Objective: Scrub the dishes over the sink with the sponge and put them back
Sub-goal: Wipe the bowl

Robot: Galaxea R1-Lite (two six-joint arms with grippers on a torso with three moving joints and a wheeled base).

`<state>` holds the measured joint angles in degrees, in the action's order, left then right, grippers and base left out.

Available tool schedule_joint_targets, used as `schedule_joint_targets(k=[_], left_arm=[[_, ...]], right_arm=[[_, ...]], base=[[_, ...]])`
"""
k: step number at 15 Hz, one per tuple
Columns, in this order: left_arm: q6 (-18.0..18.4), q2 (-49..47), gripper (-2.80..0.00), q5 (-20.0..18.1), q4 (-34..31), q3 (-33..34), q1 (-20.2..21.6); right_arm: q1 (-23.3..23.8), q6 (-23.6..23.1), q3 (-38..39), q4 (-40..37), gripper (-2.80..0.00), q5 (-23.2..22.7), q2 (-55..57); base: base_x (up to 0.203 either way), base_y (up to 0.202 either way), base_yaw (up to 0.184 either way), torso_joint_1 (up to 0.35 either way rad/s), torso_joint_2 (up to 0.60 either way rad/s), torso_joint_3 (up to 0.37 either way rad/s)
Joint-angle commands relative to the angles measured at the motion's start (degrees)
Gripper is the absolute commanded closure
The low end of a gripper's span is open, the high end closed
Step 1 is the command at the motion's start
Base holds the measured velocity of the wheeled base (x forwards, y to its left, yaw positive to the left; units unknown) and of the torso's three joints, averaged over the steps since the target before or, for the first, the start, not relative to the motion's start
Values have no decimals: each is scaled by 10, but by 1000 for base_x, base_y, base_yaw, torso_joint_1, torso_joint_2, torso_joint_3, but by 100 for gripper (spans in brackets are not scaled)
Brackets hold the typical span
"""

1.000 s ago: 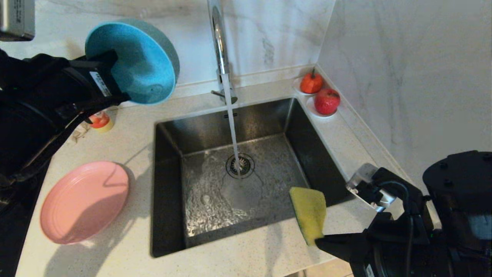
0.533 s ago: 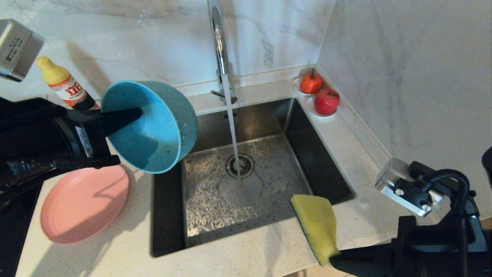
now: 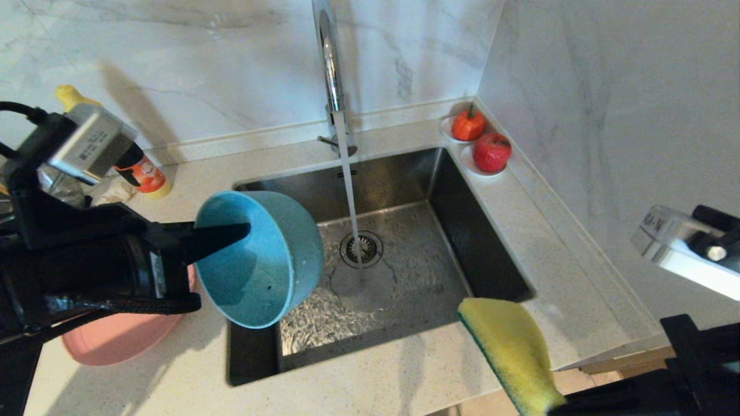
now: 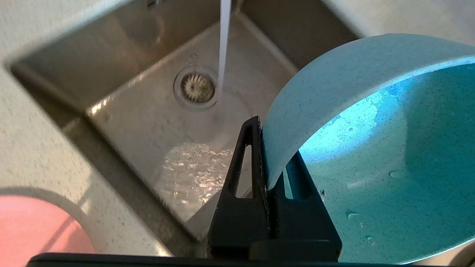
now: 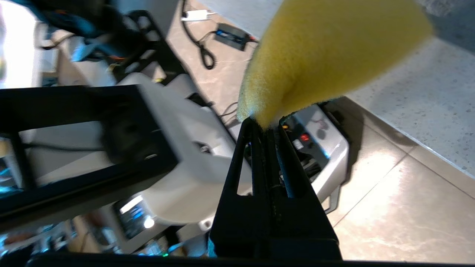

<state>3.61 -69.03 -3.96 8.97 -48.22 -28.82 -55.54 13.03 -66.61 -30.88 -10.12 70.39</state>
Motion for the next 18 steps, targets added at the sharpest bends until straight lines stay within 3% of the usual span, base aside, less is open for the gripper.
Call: schedule_joint_targets(k=[1, 6, 10, 12, 18], left_arm=[[-11, -49, 0, 44, 8, -7, -25], [-27, -97, 0, 89, 22, -29, -51], [-43, -156, 0, 133, 102, -46, -56], [-49, -185, 0, 167, 139, -65, -68], [-69, -187, 0, 182, 156, -46, -111]], right_arm=[[0, 5, -47, -27, 0, -19, 12], [-17, 10, -122, -45, 0, -24, 49], [-42, 31, -144, -50, 0, -17, 64], [-82, 35, -139, -50, 0, -7, 83], [-111, 88, -207, -50, 0, -3, 149]], base=[[0, 0, 0, 0, 0, 0], [0, 0, 0, 0, 0, 0], [0, 0, 0, 0, 0, 0], [0, 0, 0, 0, 0, 0], [0, 0, 0, 0, 0, 0]])
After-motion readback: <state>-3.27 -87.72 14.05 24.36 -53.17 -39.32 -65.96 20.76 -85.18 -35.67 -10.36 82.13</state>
